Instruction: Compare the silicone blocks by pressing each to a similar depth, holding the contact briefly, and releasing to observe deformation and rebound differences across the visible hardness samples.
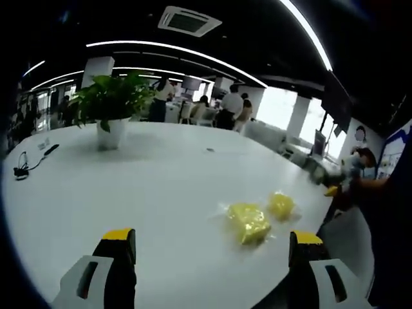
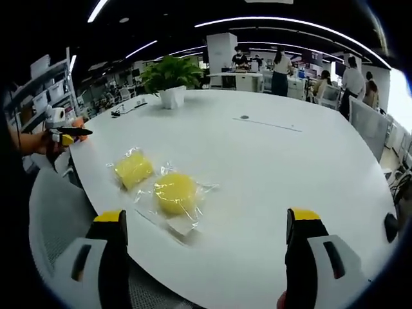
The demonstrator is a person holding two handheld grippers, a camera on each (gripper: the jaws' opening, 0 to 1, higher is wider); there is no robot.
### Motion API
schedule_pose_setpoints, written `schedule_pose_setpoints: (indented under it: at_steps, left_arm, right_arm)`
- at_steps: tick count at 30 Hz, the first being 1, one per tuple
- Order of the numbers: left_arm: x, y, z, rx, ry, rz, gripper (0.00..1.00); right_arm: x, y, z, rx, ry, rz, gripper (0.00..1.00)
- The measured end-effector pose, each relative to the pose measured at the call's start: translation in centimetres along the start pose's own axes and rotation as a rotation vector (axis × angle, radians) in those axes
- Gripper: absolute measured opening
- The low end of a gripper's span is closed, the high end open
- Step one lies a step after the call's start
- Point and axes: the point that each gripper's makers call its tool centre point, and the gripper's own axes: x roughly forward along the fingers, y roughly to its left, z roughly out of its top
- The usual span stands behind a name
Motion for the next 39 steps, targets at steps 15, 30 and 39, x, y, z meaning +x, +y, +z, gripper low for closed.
schedule_pose_setpoints:
  at_steps: [15, 30, 39]
  left_arm:
    - [-0.4, 1.4, 0.3, 0.000, -0.015, 0.037, 1.00]
    - [0.4, 0.1, -0.7, -0.046, 0.035, -0.006, 1.00]
    - [1.0, -0.3, -0.4, -0.043, 0.033, -0.021, 1.00]
  right_arm:
    - [-0.9, 0.0, 0.0, 0.032, -0.017, -0.011, 0.96]
    - [-0.9, -0.6, 0.2, 0.089, -0.060, -0.028, 0.96]
    - [-1.4, -1.5, 0.2, 0.093, -0.078, -0.057, 0.96]
